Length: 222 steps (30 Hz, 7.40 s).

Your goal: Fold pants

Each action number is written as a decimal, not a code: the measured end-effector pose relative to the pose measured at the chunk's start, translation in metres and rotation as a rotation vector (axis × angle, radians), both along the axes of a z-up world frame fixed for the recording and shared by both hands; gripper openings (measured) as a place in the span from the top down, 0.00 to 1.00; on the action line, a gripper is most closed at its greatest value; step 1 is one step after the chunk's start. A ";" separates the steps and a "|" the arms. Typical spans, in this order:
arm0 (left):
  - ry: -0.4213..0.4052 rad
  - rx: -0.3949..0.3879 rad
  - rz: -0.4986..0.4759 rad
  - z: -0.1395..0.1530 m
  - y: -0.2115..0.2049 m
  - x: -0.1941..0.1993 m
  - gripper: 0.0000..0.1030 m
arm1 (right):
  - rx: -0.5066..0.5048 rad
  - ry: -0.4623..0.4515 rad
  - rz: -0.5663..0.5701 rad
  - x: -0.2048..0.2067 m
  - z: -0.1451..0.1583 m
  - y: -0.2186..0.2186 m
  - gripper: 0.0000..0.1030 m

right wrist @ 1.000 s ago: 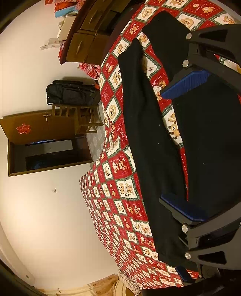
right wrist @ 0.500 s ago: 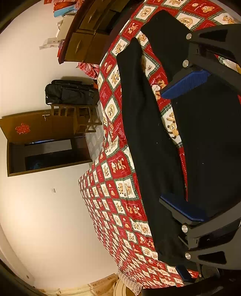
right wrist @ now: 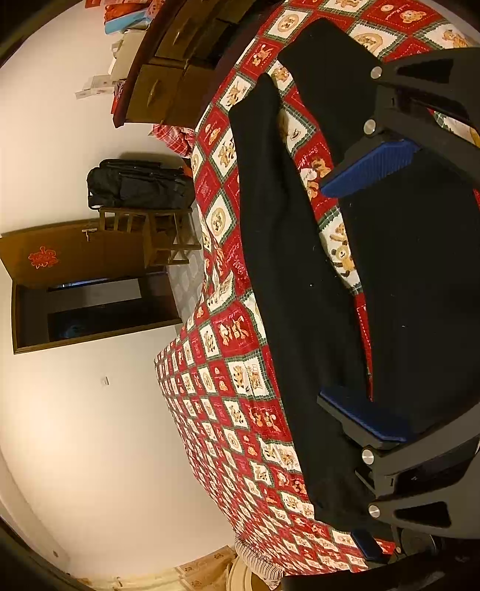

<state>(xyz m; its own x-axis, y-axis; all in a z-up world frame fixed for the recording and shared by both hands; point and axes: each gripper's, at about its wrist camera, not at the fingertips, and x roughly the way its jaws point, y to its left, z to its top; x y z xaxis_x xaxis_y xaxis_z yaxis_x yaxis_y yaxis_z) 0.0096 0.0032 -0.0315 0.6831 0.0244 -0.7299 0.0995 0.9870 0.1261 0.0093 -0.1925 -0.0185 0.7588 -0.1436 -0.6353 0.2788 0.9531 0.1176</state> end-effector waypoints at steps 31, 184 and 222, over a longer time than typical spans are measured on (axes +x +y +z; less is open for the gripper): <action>0.148 -0.056 -0.002 -0.019 0.062 0.053 0.00 | -0.044 0.163 0.305 0.084 -0.020 0.003 0.11; -0.075 -0.186 0.290 -0.078 0.214 0.005 0.36 | 0.360 0.386 0.974 0.141 -0.118 0.211 0.93; -0.006 -0.060 0.356 -0.081 0.223 0.016 0.18 | 0.101 0.441 -0.183 0.140 -0.094 -0.176 0.39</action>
<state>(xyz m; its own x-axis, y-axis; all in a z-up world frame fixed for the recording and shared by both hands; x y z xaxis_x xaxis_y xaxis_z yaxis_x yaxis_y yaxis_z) 0.0261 0.2261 -0.1125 0.6440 0.2187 -0.7331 -0.2522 0.9654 0.0664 0.1492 -0.3681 -0.1128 0.3823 -0.1706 -0.9082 0.4847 0.8738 0.0398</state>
